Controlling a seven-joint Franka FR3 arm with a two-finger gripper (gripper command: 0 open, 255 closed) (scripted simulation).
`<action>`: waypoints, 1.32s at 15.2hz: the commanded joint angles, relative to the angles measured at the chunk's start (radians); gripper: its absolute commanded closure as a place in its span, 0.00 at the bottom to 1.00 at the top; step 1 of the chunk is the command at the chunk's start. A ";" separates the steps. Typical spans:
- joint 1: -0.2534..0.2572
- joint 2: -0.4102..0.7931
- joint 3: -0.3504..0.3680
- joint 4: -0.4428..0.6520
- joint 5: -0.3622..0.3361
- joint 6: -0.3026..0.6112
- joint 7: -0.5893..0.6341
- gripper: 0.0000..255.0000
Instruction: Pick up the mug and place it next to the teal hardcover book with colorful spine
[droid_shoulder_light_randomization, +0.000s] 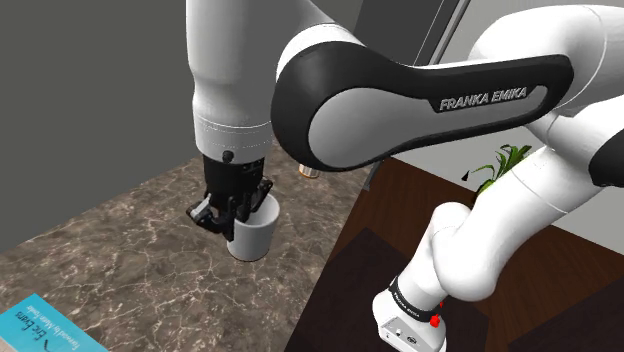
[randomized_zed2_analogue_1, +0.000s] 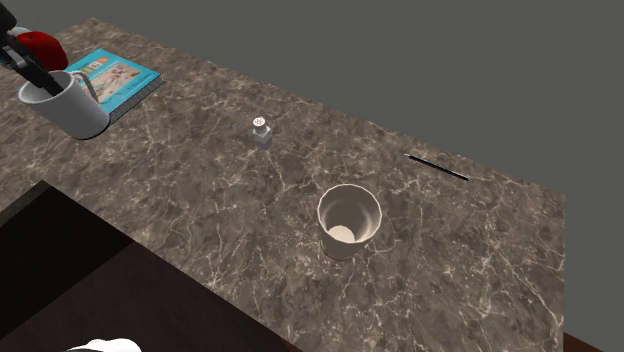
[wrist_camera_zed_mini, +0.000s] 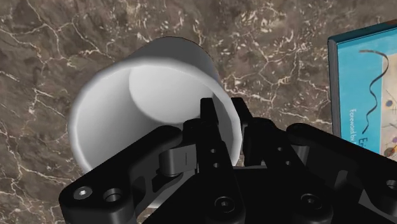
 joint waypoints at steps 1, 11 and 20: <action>0.019 0.009 0.032 0.010 0.004 -0.001 0.052 1.00; 0.120 0.177 0.201 0.176 -0.066 -0.030 0.349 1.00; 0.310 0.463 0.298 0.450 -0.254 -0.110 0.652 1.00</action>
